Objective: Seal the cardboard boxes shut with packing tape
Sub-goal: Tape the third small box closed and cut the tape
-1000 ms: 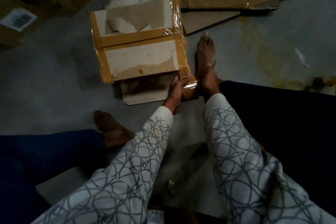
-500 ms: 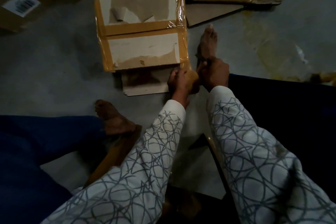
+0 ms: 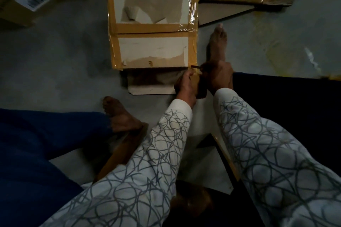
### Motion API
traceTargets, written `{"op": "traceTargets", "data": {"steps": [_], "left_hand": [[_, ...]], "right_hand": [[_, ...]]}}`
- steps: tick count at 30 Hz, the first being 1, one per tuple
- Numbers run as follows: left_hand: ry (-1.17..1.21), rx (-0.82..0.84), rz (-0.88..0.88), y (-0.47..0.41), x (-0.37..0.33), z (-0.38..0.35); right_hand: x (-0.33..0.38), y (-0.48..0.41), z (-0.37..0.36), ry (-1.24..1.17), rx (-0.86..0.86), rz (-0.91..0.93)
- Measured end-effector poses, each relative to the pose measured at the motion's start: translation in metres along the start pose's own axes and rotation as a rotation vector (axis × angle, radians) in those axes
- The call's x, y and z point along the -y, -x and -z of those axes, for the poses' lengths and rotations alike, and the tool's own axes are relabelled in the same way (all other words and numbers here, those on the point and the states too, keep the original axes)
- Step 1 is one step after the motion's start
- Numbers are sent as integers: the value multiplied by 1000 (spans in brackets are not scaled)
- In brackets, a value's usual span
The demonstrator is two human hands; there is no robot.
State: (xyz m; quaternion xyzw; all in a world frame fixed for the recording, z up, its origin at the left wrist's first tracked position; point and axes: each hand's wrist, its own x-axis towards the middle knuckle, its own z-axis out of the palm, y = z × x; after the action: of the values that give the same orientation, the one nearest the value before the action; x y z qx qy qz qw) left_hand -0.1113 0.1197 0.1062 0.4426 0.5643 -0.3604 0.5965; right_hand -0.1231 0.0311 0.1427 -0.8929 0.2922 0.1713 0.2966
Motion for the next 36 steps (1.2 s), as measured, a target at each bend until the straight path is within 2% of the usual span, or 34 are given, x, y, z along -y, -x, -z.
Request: {"op": "traceTargets", "data": {"steps": [3,8,10,12,14,16,19,21,24,27,31,34,36], "left_hand": [[-72,31,5,2,-5,6],[-253,-65,-47,4,-10,19],[-449,-151,-158,-4,-5,26],[-784,-213,-351,3,-5,40],[-905,-216,-474,10,-9,57],[-878,-155,-490,21,-14,76],[-785,-69,-522,42,-23,104],[-751,-60,-574,62,-33,123],[-770,-48,-666,94,-44,145],[-884,-54,-814,127,-48,163],[-998,-35,-1019,165,-43,201],[-894,-40,-1017,181,-42,231],[-735,10,-983,193,-40,247]], "right_hand": [[4,-2,2,83,28,40],[3,-3,-1,261,153,117],[-1,-1,-1,316,176,102],[-3,5,2,357,179,49],[0,10,4,273,136,-39],[9,18,8,132,83,-142],[24,39,11,-34,42,-183],[34,60,13,-128,45,-263],[56,100,14,-420,116,-395],[79,136,3,-557,173,-271],[97,174,-9,-617,124,-83],[109,204,-7,-705,87,6],[115,220,-2,-718,85,69]]}}
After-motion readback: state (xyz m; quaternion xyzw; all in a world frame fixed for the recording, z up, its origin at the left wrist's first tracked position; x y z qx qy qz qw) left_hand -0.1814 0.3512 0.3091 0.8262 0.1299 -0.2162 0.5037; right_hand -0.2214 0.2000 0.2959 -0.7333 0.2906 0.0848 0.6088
